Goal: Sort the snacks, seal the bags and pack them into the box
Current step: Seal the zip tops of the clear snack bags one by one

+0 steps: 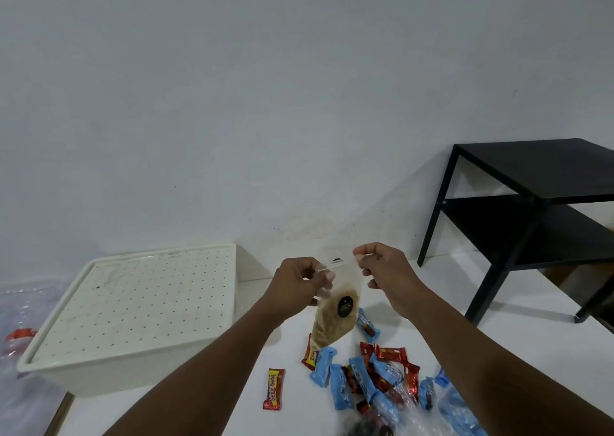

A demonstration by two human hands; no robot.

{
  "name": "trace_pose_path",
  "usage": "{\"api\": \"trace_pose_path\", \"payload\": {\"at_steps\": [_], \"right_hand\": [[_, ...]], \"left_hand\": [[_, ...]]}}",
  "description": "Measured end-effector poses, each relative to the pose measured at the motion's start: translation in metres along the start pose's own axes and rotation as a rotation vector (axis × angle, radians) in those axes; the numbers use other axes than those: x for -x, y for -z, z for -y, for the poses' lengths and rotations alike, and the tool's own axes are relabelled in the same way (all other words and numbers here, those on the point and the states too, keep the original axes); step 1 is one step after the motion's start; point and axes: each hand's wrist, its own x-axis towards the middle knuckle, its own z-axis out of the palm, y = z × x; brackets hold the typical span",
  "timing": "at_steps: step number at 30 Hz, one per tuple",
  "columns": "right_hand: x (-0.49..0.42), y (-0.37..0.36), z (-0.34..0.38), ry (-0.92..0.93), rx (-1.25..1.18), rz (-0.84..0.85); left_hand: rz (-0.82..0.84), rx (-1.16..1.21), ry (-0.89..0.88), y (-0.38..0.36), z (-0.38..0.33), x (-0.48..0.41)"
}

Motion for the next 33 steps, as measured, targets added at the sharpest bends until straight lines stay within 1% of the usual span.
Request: {"api": "trace_pose_path", "payload": {"at_steps": [2,3,8,12,14,16,18,20,24,30,33], "right_hand": [[-0.003,0.002,-0.003,0.003,-0.015,0.002],[-0.005,0.002,-0.004,-0.002,-0.037,0.01],[-0.008,-0.004,-0.008,-0.074,-0.181,0.041],[-0.011,-0.004,-0.016,-0.044,-0.049,-0.039],[-0.016,0.002,-0.021,-0.048,-0.042,-0.051],[-0.019,0.011,-0.028,-0.1,-0.083,0.001],[-0.02,0.017,-0.035,-0.148,-0.089,0.099],[-0.023,0.018,-0.043,-0.146,-0.056,0.158],[-0.034,0.01,-0.06,-0.135,-0.031,0.131],[-0.065,-0.005,-0.084,-0.155,0.015,0.153],[-0.09,-0.014,-0.093,-0.179,0.031,0.119]], "left_hand": [[0.049,0.017,0.019,0.0,0.0,-0.003],[0.048,0.016,0.011,-0.001,-0.001,-0.005],[-0.012,-0.004,-0.04,-0.017,0.001,-0.011],[0.006,0.009,-0.032,-0.022,0.005,-0.01],[0.026,0.052,-0.015,-0.019,0.005,-0.01],[0.04,0.097,0.006,-0.015,0.005,-0.009],[0.038,0.139,0.032,-0.01,0.006,-0.01],[0.01,0.156,0.057,-0.006,0.01,-0.012],[-0.106,0.189,0.108,-0.001,0.032,-0.017],[-0.217,0.097,0.138,0.005,0.078,-0.046],[-0.25,0.02,0.143,0.006,0.096,-0.073]]}}
